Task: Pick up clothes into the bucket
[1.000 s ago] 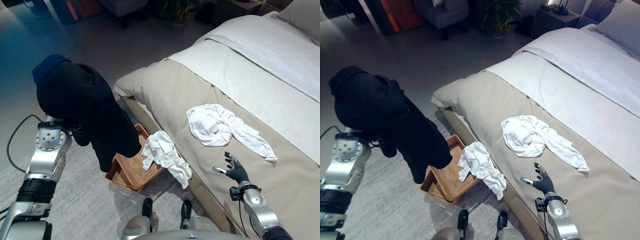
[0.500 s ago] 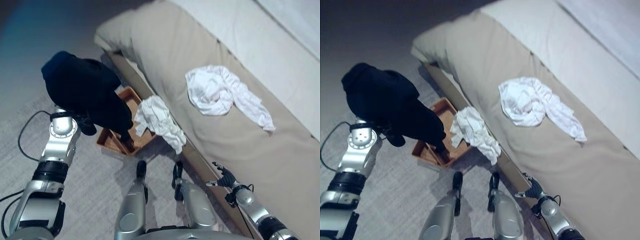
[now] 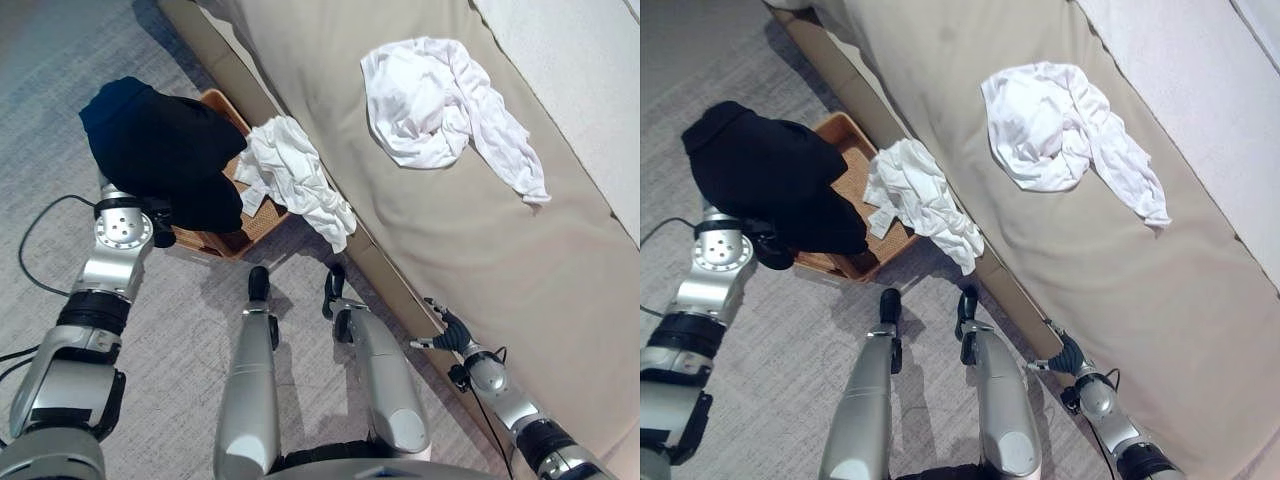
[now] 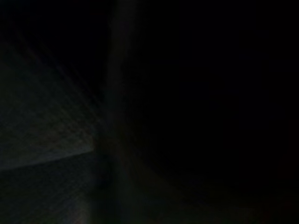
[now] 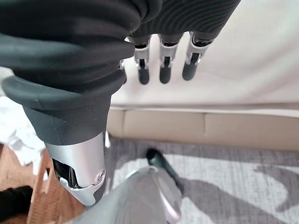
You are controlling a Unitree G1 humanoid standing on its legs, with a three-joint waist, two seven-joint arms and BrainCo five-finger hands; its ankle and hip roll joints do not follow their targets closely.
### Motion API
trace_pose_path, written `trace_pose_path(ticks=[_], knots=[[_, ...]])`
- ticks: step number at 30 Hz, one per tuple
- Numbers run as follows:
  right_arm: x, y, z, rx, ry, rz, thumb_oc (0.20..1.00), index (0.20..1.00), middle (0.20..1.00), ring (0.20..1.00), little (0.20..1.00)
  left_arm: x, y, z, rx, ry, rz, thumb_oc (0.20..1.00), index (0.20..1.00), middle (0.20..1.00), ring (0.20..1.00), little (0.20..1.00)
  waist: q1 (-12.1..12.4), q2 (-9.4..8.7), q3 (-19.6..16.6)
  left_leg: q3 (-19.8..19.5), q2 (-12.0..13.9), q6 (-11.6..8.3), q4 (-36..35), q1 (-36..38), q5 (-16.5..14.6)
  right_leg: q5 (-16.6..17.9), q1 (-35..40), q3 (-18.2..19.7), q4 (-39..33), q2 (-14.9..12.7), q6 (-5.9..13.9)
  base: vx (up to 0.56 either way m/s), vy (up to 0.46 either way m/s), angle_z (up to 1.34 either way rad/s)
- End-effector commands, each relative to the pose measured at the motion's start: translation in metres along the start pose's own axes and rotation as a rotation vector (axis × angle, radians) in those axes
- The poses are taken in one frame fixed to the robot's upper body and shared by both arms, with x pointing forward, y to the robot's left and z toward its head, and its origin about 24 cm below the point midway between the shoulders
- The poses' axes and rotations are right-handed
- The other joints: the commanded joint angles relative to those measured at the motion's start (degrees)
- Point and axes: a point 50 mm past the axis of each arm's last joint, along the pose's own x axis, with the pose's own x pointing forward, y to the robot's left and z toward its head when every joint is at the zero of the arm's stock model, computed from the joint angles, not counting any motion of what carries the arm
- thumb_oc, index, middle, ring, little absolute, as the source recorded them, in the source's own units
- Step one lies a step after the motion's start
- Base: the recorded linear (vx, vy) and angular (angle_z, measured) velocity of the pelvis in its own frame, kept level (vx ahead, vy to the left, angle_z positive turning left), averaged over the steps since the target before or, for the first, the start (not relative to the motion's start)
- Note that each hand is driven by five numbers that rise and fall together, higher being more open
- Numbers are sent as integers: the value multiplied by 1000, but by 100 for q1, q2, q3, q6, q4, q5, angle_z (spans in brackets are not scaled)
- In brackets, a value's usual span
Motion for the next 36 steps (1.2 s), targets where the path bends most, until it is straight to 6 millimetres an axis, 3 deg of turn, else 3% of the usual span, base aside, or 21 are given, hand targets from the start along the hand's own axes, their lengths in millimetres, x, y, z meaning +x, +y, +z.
trace_pose_path(ticks=[1, 2, 8, 9, 10, 11, 16, 27, 30, 33, 36], knots=[[-3, -11, 9, 18, -75, -52, 1000, 1000, 1000, 1000, 1000, 23, 17, 42, -1, -162, 72, 200, 200, 200, 200, 200, -28, -255, -46, 72, -12, 155, 527, 1, -435, 171, 240, 215, -158, -328, 381, 0, 0, 0], [-2, -11, 12, 22, -88, -58, 1000, 1000, 1000, 1000, 1000, 24, 16, 41, 2, -148, 77, 1000, 1000, 1000, 1000, 1000, -42, -280, -46, 79, -7, 158, 549, -70, -444, 187, 172, 220, -176, -312, 391, 7, -3, -4], [0, -4, 20, 44, -116, -63, 1000, 1000, 1000, 1000, 1000, 32, 12, 37, -16, -91, 123, 1000, 1000, 1000, 1000, 1000, -95, -410, -46, 71, 45, 180, 600, -307, -488, 280, -12, 220, -329, -238, 447, 28, -9, -4], [0, -1, 22, 45, -124, -57, 1000, 1000, 1000, 1000, 1000, 32, 12, 34, -2, -76, 135, 1000, 1000, 1000, 1000, 1000, -89, -419, -46, 34, 77, 168, 639, -223, -693, 133, 63, 253, -301, -181, 498, 105, -22, -6], [0, 0, 25, 47, -136, -55, 1000, 1000, 1000, 1000, 1000, 32, 15, 32, 16, -66, 156, 1000, 1000, 1000, 1000, 1000, -92, -448, -46, 33, 89, 168, 632, -227, -695, 156, 63, 251, -344, -169, 503, 20, -17, -9], [1, 1, 26, 50, -141, -56, 1000, 1000, 1000, 1000, 1000, 32, 14, 31, 28, -60, 164, 1000, 1000, 1000, 1000, 1000, -111, -487, -46, 76, 62, 184, 575, -330, -491, 333, -23, 216, -439, -204, 466, -65, 0, -6], [2, 9, 31, 44, -159, -32, 1000, 1000, 1000, 1000, 1000, 30, 17, 13, 18, 39, 218, 1000, 1000, 1000, 1000, 1000, -126, -572, -46, 101, 94, 183, 477, -299, -472, 408, 29, 210, -636, -179, 483, -14, 1, -1], [6, 2, 50, 63, -225, -80, 1000, 1000, 1000, 1000, 1000, 14, 16, -25, -140, 247, 301, 1000, 1000, 1000, 1000, 1000, -80, -528, -46, 98, 65, 167, 215, -158, -371, 472, 163, 148, -833, -183, 458, 0, -1, 0], [6, -4, 57, 76, -257, -111, 1000, 1000, 1000, 1000, 1000, 6, 18, -34, -109, 268, 313, 1000, 1000, 1000, 1000, 1000, -54, -506, -46, 107, 67, 164, 171, -114, -354, 481, 189, 138, -850, -190, 453, 0, 0, 0], [5, -20, 82, 91, -374, -187, 1000, 1000, 1000, 1000, 1000, -26, 18, -55, 26, 247, 294, 1000, 1000, 1000, 1000, 1000, 76, -424, -46, 128, 53, 152, -67, 90, -276, 483, 334, 122, -921, -219, 451, 0, 0, 0], [1, -35, 99, 79, -464, -254, 1000, 1000, 1000, 1000, 1000, -65, 3, -71, -50, 248, 253, 1000, 1000, 1000, 1000, 1000, 225, -281, -46, 120, 11, 139, -332, 311, -178, 456, 464, 88, -925, -291, 434, -2, -1, -1]])
